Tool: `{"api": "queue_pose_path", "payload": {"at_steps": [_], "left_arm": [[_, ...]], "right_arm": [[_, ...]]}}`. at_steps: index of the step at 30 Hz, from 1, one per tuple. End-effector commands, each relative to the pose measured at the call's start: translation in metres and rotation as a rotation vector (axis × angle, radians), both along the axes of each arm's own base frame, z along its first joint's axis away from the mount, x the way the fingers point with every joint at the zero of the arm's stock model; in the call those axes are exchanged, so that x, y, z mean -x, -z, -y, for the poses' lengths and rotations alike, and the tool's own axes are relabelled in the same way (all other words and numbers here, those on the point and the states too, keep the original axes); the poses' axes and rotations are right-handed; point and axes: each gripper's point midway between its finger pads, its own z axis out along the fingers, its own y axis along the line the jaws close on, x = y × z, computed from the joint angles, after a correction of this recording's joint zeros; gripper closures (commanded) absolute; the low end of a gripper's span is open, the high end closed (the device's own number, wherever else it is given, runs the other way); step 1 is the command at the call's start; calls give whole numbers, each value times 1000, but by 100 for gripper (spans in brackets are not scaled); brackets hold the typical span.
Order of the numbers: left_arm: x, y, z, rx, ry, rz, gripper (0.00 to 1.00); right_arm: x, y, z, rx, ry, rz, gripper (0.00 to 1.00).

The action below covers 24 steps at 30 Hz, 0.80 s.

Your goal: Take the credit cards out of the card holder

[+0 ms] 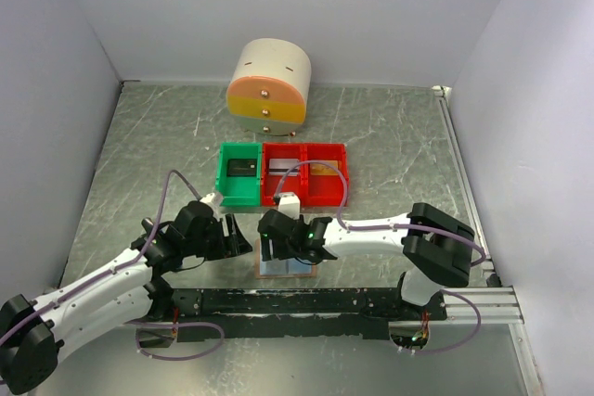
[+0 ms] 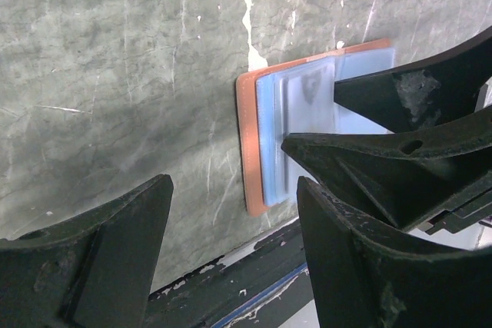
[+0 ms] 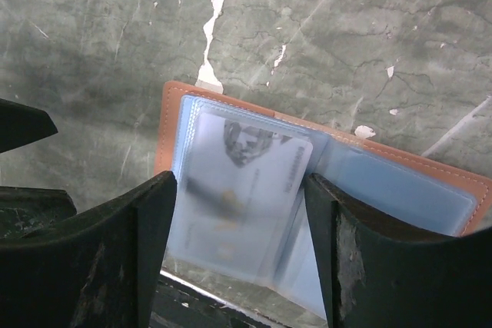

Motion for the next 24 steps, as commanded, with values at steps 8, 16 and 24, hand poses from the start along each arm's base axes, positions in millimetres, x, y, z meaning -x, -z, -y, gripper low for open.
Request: {"api": "queue_pose_path", "payload": {"at_steps": [8,16,24], "left_arm": [[-1,-9,11,41,48,29,23],[-2,-10,10,39,41,31,23],[-2,-11,10,41,40,34,23]], "right_arm": [[0,11,4,51,-8,-15,34],[-4,17,6,121,-2,-8,29],[-2,17,6,108,-1,-13,40]]}}
